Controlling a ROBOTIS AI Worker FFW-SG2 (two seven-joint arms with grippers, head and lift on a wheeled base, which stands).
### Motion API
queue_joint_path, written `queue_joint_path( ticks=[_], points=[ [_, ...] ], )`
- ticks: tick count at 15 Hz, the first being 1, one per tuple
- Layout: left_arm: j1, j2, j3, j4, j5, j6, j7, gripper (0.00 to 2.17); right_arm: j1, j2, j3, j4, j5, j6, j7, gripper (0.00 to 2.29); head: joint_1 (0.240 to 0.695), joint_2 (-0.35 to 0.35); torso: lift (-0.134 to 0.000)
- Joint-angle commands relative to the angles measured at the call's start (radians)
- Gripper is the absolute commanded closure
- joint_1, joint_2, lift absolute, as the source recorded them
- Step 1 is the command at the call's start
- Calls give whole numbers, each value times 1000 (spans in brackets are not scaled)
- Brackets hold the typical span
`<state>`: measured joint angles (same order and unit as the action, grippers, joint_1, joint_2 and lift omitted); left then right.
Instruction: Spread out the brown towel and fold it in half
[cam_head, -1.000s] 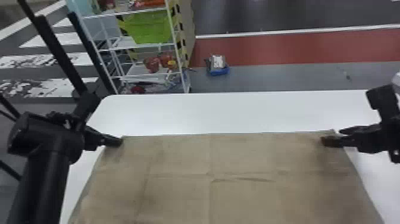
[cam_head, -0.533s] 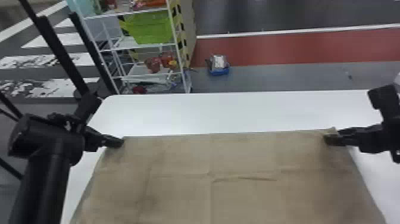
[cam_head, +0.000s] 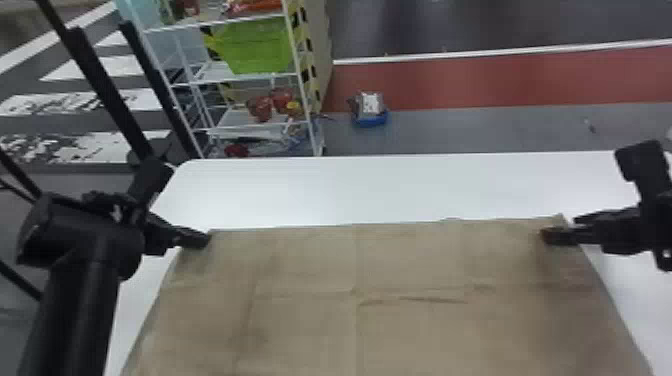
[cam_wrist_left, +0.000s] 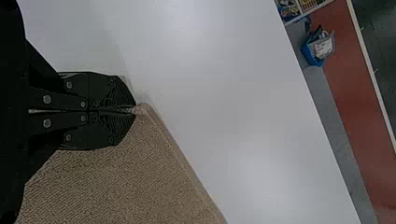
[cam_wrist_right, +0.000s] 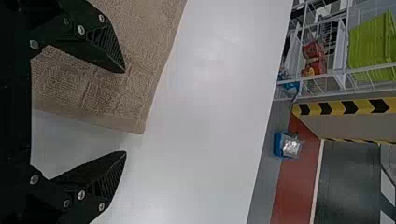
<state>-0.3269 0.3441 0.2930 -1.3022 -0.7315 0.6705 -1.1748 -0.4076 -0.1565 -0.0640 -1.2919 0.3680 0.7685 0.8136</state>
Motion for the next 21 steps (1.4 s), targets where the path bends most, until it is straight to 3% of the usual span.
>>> queue_joint_path(
  ticks=[1,6,13,14,16,21],
  points=[
    [0,-1,0,0,0,-2,0,1366,-19,0,1,31,2,-11,-5,461,695,193,-134],
    [0,1,2,1,1,-21,1,1366,-45,3,7,78,2,-60,-30,839,695,186,-134],
    [3,1,32,-5,9,-58,1,1366,-20,0,-26,60,-11,-128,15,846,695,195,-134],
    [16,-1,54,-26,18,-79,-2,1366,-11,0,-43,45,-11,-146,41,866,695,195,-134],
    [62,-4,110,-84,52,-107,-5,1369,13,-5,-56,-23,-14,-165,81,1180,695,198,-134],
    [163,-19,275,-190,185,-260,-2,1376,87,-25,-86,-185,-17,-202,226,1177,695,223,-134]
  ],
)
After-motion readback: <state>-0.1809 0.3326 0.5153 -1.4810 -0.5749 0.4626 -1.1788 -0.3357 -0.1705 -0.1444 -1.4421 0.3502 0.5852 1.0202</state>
